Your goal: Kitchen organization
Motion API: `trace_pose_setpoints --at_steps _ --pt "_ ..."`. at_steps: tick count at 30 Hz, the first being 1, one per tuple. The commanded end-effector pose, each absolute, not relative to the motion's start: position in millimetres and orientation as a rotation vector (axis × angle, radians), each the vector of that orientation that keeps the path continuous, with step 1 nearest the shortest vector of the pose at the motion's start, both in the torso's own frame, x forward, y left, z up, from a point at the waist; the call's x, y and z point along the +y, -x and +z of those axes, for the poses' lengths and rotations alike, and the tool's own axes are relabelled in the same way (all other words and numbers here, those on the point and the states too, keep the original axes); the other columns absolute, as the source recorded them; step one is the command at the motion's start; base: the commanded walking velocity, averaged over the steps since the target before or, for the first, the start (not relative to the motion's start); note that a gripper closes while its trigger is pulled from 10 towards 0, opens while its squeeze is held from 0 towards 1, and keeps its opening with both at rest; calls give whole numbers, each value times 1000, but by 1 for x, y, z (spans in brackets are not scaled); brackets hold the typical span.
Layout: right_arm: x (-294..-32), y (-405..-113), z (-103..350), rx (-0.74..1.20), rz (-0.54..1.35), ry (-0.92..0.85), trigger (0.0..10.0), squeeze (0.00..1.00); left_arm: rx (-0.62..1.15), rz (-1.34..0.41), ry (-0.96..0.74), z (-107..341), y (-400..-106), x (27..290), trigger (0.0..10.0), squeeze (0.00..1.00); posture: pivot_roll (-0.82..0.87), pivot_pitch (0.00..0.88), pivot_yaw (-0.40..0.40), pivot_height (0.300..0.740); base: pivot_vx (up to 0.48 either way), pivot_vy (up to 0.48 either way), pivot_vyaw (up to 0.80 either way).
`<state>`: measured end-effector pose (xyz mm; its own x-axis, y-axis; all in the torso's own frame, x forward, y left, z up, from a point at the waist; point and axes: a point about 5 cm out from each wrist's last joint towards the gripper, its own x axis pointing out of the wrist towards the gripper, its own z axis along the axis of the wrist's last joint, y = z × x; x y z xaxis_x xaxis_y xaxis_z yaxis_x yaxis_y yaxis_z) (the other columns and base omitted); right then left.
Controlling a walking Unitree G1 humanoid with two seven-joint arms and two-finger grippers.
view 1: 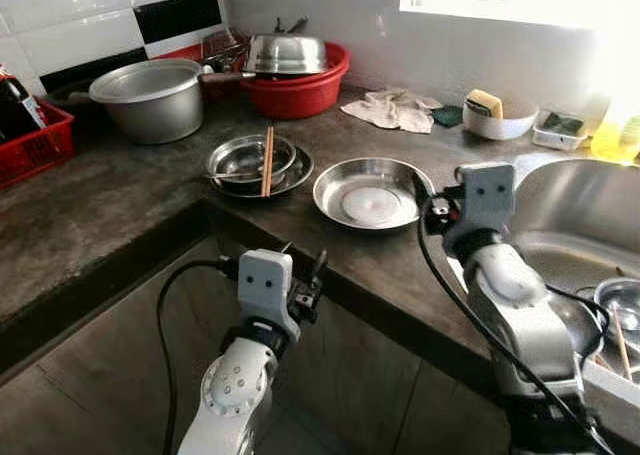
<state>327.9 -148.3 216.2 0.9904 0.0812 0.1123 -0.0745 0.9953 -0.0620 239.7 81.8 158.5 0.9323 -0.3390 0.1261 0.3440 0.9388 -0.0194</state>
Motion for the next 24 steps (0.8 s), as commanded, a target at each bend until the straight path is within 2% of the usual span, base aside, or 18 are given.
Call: trace_pose_setpoints --at_steps 1,5,6,7,24 --pt "-147 -336 215 -65 71 39 10000 1000 -114 -403 29 156 -237 77 10000 0 64 42 -5 740 0 0 0" --pt "-149 -352 221 -9 14 30 10000 1000 -158 -511 -27 158 -229 64 10000 0 66 41 -7 740 0 0 0" --pt "-149 -355 223 -5 4 30 10000 557 -158 -517 -24 158 -228 63 10000 0 66 41 -7 740 0 0 0" --pt "-150 -362 224 50 -35 63 10000 0 -151 -516 -18 156 -227 63 10000 0 65 40 -6 740 0 0 0" --pt "-150 -385 226 333 42 -57 10000 0 -145 -503 -20 153 -225 64 10000 0 70 56 -21 740 0 0 0"
